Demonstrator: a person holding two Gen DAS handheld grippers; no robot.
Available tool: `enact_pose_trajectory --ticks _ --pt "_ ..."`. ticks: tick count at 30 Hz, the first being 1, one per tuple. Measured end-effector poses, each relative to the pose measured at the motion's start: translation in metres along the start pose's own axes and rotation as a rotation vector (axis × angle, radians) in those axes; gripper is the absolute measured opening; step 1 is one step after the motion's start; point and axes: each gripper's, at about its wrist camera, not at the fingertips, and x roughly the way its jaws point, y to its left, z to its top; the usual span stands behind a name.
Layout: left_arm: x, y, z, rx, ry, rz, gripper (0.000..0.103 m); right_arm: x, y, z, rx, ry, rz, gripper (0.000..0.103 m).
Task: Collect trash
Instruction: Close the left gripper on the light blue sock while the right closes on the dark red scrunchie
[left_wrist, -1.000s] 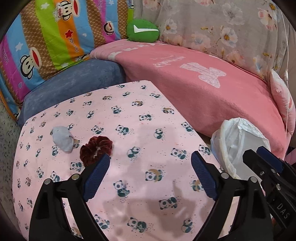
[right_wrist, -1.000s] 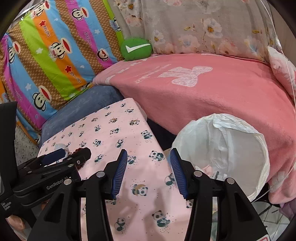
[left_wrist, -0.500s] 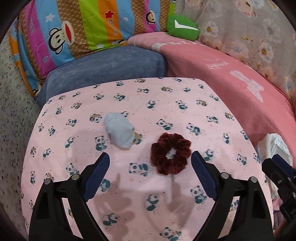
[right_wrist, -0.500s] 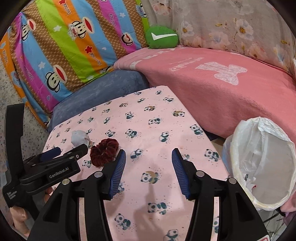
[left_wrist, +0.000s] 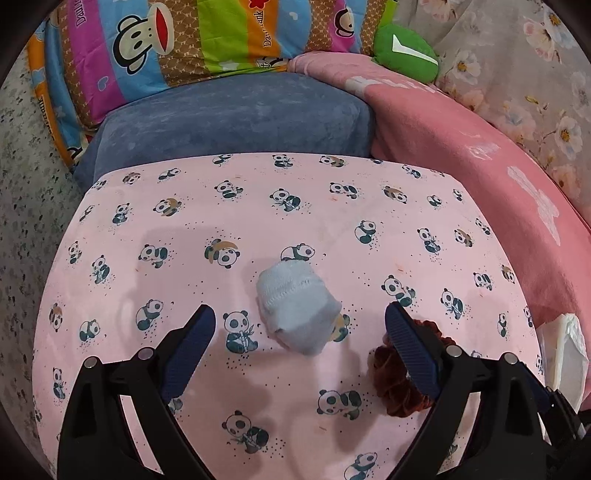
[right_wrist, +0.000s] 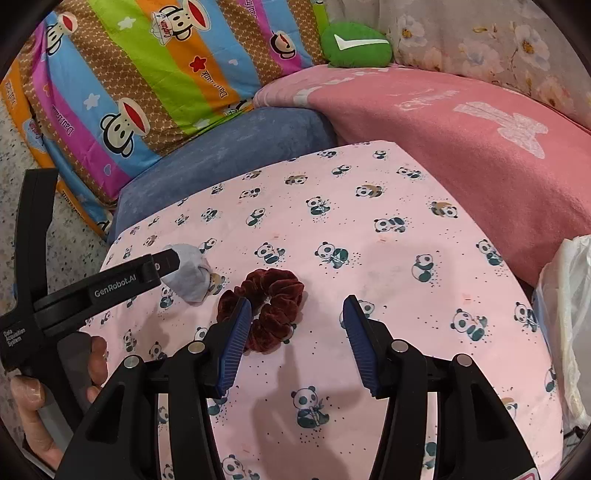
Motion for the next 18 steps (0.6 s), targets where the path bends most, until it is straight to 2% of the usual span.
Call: enact_pose_trajectory --ticks 2,5,7,11,13,14,17,18 --pt "0.006 -0.001 0.002 0.009 0.004 0.004 0.086 0.007 0.002 0.001 0.003 0.008 0.004 0.053" --pt "0.016 0.0 0.002 0.009 0.028 -0.009 0.075 0.021 0.005 0.002 0.004 0.021 0.013 0.053" --pt "0.023 0.002 0.001 0.003 0.053 -0.026 0.06 0.033 0.007 0.001 0.003 0.039 0.021 0.053" --pt "0.026 0.005 -0.002 -0.001 0.062 -0.042 0.045 0.047 0.007 0.0 -0.002 0.071 0.033 0.052" --pt "0.024 0.007 -0.003 -0.002 0.054 -0.045 0.035 0.055 0.007 -0.001 -0.006 0.092 0.039 0.045" --pt "0.022 0.008 -0.005 -0.004 0.052 -0.055 0.034 0.057 0.007 -0.001 -0.006 0.097 0.041 0.042" --pt "0.018 0.005 -0.006 0.002 0.048 -0.063 0.029 0.061 0.006 -0.005 0.004 0.108 0.056 0.025" --pt "0.015 0.004 -0.007 0.004 0.044 -0.062 0.028 0.06 0.006 -0.007 0.005 0.103 0.059 0.023"
